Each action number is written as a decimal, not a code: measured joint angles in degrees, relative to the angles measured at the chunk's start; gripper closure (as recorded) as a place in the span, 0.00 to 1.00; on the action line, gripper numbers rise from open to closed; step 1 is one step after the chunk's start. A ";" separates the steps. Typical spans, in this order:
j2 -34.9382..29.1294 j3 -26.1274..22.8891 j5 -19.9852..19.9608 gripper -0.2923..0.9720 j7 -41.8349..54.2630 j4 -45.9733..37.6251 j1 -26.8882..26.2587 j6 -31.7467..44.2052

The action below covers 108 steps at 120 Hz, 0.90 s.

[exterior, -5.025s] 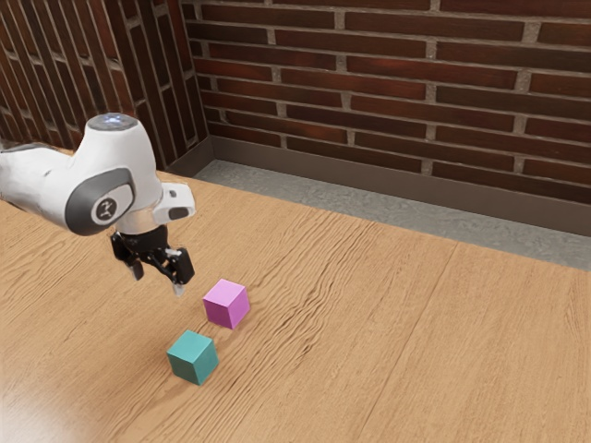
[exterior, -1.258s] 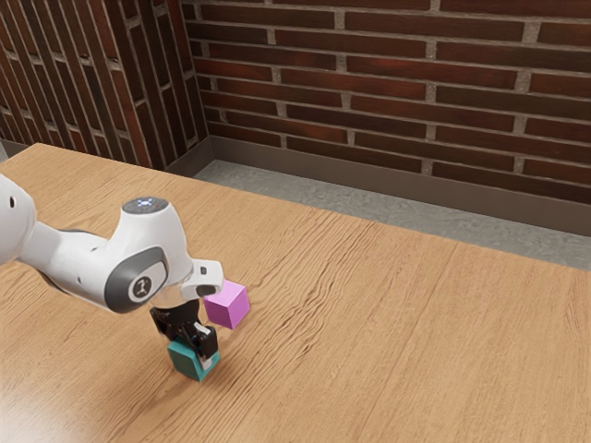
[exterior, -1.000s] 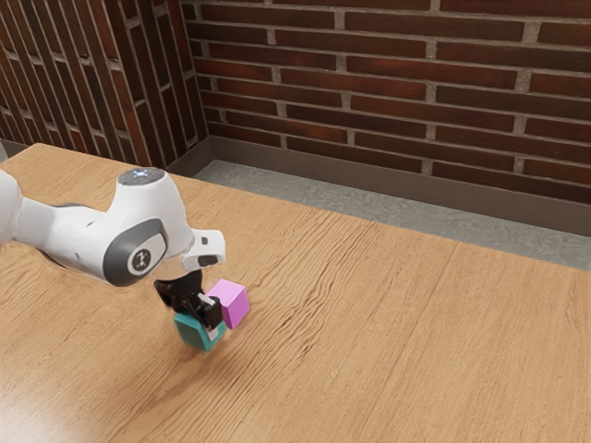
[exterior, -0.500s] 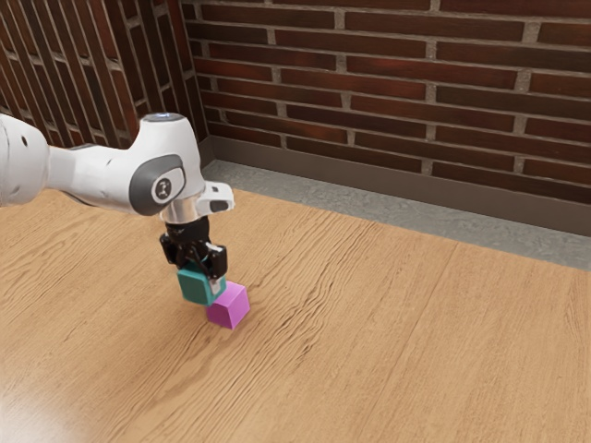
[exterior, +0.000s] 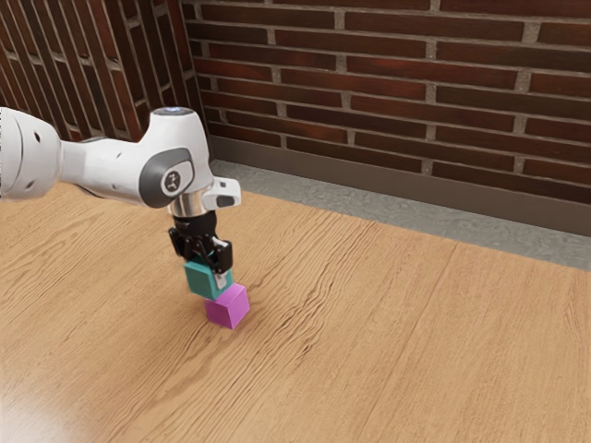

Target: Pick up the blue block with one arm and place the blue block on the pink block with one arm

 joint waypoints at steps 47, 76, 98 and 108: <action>2.91 -0.24 0.01 0.47 2.29 2.17 0.00 1.97; 3.68 -0.35 -0.06 0.47 3.16 2.85 -0.02 2.71; 2.54 -0.35 -0.24 0.47 3.56 2.24 -0.16 2.88; 2.45 -0.35 -0.27 0.47 3.66 1.85 -0.16 2.89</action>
